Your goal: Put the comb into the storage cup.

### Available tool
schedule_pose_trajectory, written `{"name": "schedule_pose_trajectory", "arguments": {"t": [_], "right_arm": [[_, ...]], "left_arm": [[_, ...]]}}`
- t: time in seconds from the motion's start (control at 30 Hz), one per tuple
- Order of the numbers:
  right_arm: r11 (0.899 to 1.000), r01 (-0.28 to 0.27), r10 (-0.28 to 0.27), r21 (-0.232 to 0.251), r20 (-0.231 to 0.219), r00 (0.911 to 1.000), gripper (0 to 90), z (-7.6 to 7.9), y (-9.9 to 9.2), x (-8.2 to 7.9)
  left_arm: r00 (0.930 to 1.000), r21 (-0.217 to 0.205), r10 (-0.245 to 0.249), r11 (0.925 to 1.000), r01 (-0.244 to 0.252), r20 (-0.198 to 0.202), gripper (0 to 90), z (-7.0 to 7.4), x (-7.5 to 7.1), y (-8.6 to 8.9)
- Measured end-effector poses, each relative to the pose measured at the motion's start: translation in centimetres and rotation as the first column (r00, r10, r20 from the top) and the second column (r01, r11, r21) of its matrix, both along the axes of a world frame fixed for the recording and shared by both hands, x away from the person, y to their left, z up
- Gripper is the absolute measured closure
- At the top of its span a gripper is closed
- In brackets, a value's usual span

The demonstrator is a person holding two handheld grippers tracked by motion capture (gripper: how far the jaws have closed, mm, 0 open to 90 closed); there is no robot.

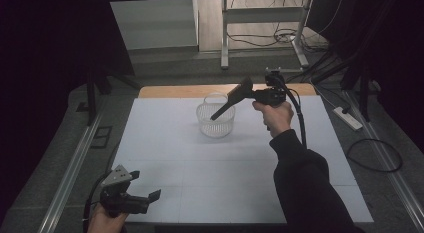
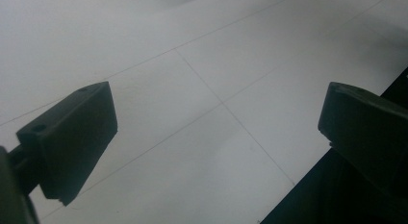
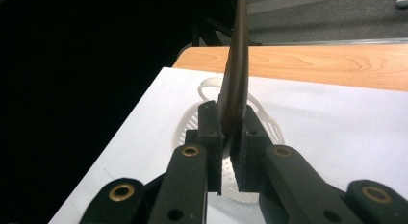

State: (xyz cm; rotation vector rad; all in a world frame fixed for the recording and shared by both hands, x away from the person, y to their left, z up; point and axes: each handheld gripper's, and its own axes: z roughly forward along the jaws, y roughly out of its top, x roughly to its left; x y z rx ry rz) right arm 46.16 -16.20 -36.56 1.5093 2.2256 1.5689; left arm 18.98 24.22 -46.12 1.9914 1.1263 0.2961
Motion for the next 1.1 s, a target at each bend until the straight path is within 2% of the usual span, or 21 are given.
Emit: {"name": "schedule_pose_trajectory", "arguments": {"t": [0.43, 1.1], "right_arm": [[0.999, 0.001, -0.001, -0.035, -0.013, 0.9999, 83.5, -1.7, 1.3, 0.6], [1.000, 0.001, -0.003, -0.028, -0.058, 0.9983, 83.5, -4.3, 2.2, 1.2]], "left_arm": [[1.0000, 0.005, -0.004, 1.0000, 0.004, -0.005, 0.9, 0.0, 0.0, 0.0], [0.9999, 0.002, -0.003, 1.0000, 0.003, -0.010, 1.0, 0.0, 0.1, 0.0]]}}
